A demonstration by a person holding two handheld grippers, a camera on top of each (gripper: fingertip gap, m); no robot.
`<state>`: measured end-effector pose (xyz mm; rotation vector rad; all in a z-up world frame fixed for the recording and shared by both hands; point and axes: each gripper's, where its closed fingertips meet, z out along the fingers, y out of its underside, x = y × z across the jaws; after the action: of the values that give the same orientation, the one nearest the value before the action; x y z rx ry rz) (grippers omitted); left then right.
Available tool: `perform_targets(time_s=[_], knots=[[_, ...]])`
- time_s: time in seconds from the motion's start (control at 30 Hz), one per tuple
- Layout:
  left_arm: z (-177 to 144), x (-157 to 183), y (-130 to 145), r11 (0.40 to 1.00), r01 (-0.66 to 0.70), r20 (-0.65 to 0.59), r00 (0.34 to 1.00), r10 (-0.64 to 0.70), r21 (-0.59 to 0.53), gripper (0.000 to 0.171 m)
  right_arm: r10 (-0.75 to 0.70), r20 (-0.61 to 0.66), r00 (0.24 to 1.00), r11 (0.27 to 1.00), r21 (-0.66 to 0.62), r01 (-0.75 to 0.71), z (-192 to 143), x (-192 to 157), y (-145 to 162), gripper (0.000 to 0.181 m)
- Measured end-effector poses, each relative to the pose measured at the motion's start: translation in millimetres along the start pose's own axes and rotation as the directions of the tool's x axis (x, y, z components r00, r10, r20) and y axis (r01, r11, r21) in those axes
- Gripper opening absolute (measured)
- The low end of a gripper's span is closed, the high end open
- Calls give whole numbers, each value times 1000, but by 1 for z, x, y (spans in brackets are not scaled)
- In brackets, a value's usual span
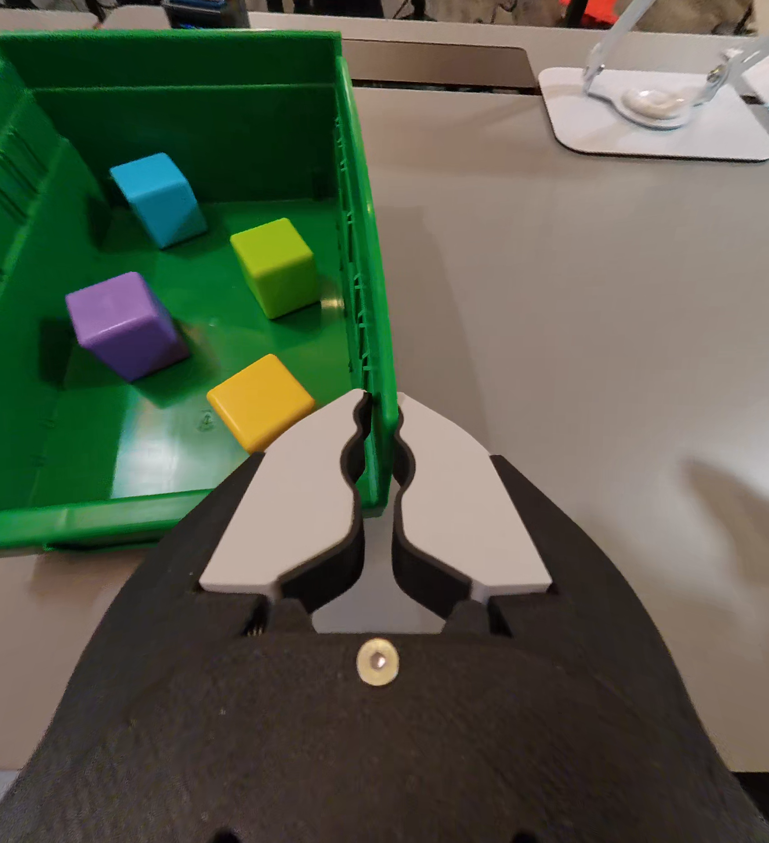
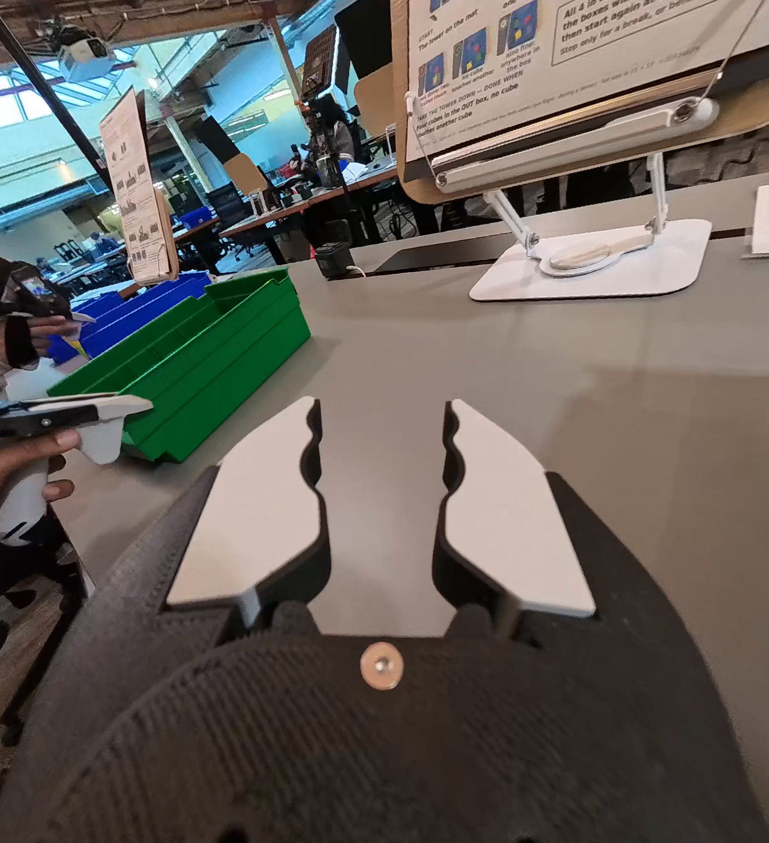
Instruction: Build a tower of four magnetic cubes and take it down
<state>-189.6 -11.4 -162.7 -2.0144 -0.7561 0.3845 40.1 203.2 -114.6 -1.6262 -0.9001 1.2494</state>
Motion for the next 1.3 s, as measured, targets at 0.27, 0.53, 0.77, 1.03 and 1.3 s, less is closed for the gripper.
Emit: perform_targets(time_s=[0.27, 0.53, 0.77, 1.03, 1.3], knots=[[-6, -8, 4, 999, 49, -15, 999, -49, 13, 6, -138, 27, 990, 989, -47, 139, 13, -19, 10, 53], [-41, -11, -40, 949, 161, -133, 983, -129, 270, 44, -213, 23, 977, 975, -56, 214, 15, -23, 12, 53], [-35, -94, -31, 953, 158, 80, 980, -184, 258, 72, -148, 36, 988, 986, -72, 150, 15, -20, 16, 53], [10, -80, -9, 999, 34, 108, 994, -33, -12, 87, -197, -8, 980, 977, -89, 195, 2, -15, 21, 53], [-15, -60, -77, 931, -346, -103, 928, 358, 119, 47, -244, -53, 968, 965, -116, 237, -14, -7, 27, 51]])
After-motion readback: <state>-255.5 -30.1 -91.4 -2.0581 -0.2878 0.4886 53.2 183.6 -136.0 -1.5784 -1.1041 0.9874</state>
